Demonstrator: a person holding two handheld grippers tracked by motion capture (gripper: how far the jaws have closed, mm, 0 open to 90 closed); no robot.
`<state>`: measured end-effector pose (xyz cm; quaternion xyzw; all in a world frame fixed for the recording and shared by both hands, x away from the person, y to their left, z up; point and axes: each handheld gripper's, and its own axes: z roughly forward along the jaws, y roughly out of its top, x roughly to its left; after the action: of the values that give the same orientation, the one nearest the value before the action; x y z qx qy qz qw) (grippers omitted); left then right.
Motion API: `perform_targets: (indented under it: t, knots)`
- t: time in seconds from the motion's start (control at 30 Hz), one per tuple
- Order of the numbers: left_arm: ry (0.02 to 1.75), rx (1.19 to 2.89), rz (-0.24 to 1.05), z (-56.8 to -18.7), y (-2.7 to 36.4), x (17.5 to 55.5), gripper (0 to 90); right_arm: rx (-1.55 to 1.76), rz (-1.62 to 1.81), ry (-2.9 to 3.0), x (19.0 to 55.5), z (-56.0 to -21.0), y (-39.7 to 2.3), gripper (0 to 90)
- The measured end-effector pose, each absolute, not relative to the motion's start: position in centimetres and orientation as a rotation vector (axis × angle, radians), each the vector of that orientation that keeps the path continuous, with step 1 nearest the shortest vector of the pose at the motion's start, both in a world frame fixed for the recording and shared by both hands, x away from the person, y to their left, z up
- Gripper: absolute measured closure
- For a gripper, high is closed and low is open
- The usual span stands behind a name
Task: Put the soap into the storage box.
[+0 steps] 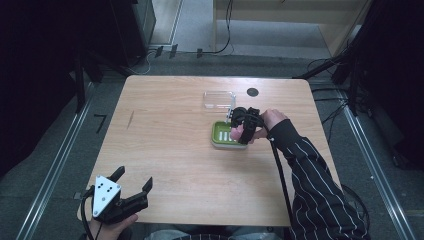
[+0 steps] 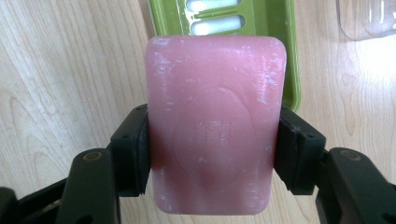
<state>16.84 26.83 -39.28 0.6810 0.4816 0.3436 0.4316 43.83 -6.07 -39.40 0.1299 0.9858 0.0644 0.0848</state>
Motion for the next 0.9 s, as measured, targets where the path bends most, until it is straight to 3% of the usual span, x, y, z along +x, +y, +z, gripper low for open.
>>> perform_targets:
  t: [0.9]
  knots:
    - [1.249, 1.669, 0.89, -39.3, 27.8, 15.4, 14.3, 0.297, 0.177, 2.969, 45.8, -40.5, -4.4, 38.8]
